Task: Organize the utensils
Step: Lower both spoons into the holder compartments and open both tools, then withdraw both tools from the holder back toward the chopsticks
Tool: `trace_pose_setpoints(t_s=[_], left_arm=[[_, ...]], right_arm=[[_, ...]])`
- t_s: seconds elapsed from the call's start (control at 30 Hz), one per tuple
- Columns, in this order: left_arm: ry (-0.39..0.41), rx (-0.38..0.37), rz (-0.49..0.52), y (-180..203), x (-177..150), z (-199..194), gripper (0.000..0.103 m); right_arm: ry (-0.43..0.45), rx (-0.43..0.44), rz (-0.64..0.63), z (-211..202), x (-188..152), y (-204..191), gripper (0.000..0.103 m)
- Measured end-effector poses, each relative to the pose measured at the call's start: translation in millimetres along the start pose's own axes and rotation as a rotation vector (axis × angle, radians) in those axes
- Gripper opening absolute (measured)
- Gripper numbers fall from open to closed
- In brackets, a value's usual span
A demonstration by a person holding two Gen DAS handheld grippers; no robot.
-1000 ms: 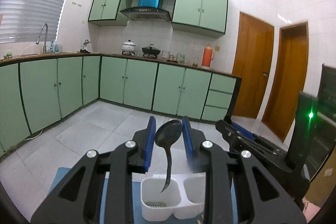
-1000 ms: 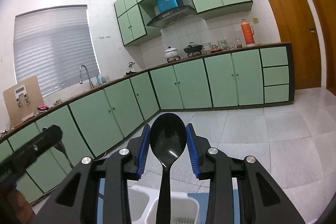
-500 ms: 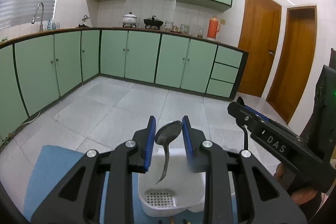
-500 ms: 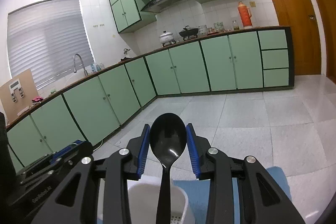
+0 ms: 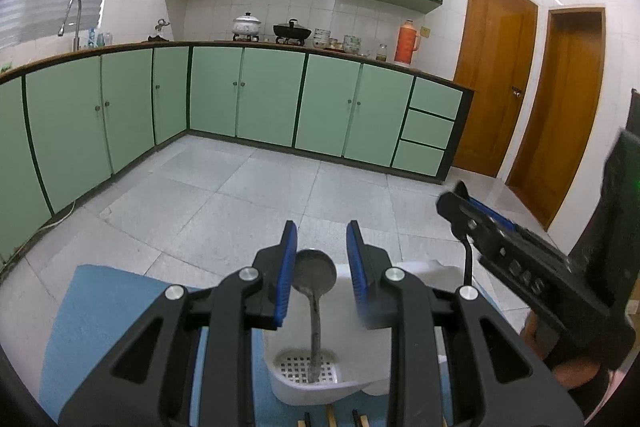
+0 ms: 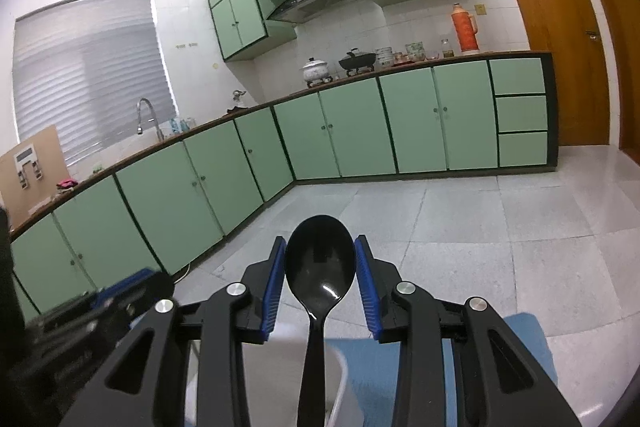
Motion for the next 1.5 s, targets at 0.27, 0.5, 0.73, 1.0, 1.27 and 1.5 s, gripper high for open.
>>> trace_pose_setpoints(t_s=[0.27, 0.5, 0.73, 1.0, 1.27, 1.5], left_arm=[[0.028, 0.005, -0.025, -7, 2, -18, 0.045], [0.041, 0.024, -0.008, -12, -8, -49, 0.053], [0.021, 0.044, 0.017, -21, -37, -105, 0.079], [-0.079, 0.080, 0.020, -44, -107, -159, 0.091], [-0.201, 0.124, 0.036, -70, -171, -184, 0.092], [-0.237, 0.155, 0.014, -85, -197, -197, 0.092]], right_arm=[[0.001, 0.037, -0.009, -27, -12, -9, 0.036], [-0.006, 0.017, 0.000, -61, -19, -7, 0.041], [-0.084, -0.021, 0.008, -117, -57, -8, 0.060], [-0.208, -0.038, 0.018, -183, -128, -28, 0.083], [-0.333, -0.059, -0.010, -228, -197, -49, 0.081], [-0.406, -0.038, -0.021, -237, -231, -63, 0.046]])
Point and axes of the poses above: each gripper's, at about its wrist camera, not at the fingertips, and z roughly the way its jaws point, y to its right, x to its top, the point moved 10 cm from there along z, roughly the way its jaws point, and after that the axes turned 12 degrees about -z, right-handed, at the moved point
